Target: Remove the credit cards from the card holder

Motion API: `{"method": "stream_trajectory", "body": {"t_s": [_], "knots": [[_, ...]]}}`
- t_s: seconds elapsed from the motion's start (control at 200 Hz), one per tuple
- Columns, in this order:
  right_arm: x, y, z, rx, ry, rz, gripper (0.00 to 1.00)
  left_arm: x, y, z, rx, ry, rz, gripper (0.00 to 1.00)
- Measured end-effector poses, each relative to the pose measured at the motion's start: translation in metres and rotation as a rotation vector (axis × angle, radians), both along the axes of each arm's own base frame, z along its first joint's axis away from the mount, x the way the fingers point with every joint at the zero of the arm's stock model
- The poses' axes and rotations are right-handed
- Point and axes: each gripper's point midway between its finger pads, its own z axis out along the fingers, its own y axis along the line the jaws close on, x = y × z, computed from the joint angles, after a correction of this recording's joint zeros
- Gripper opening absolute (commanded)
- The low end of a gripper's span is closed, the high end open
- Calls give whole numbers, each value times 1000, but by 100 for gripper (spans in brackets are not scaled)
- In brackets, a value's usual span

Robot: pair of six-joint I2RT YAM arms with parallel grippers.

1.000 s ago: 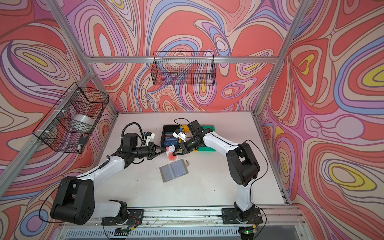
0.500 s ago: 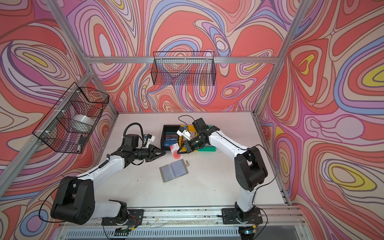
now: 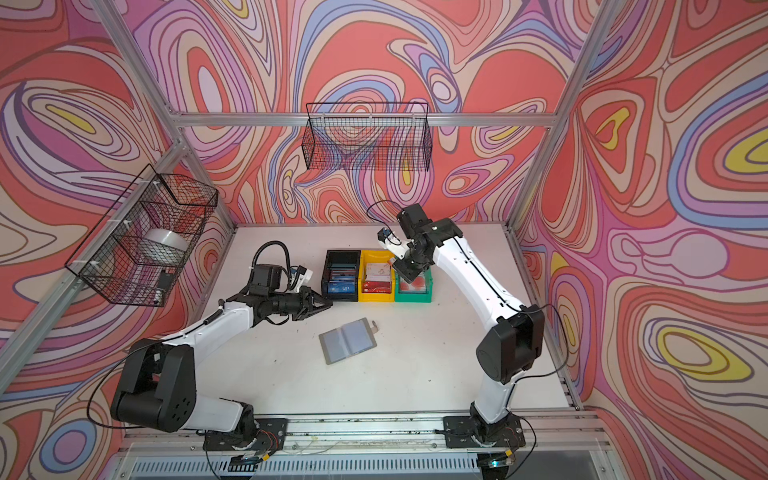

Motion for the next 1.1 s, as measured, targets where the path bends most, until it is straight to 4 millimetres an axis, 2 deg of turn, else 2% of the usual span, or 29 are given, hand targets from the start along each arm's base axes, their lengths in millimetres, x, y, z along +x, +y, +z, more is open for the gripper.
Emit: {"method": "stream_trajectory", "body": {"t_s": [0.115, 0.245, 0.381, 0.556, 0.751, 0.931, 1.102], "knots": [[10, -23, -19, -161, -7, 48, 0, 0, 1, -2, 8, 2, 3, 17], [18, -34, -28, -258, -15, 116, 0, 0, 1, -2, 10, 3, 4, 17], [24, -35, -37, -307, -18, 176, 0, 0, 1, -2, 13, 2, 7, 17], [32, -35, -57, -345, 10, 243, 0, 1, 2, -2, 13, 2, 8, 17], [40, -43, -78, -364, 54, 283, 0, 1, 2, -3, 18, 2, 14, 17], [44, -46, -88, -366, 73, 309, 0, 2, 3, -3, 21, 5, 22, 17], [45, -38, -94, -339, 67, 352, 0, 3, 3, -4, 20, 8, 24, 17]]}}
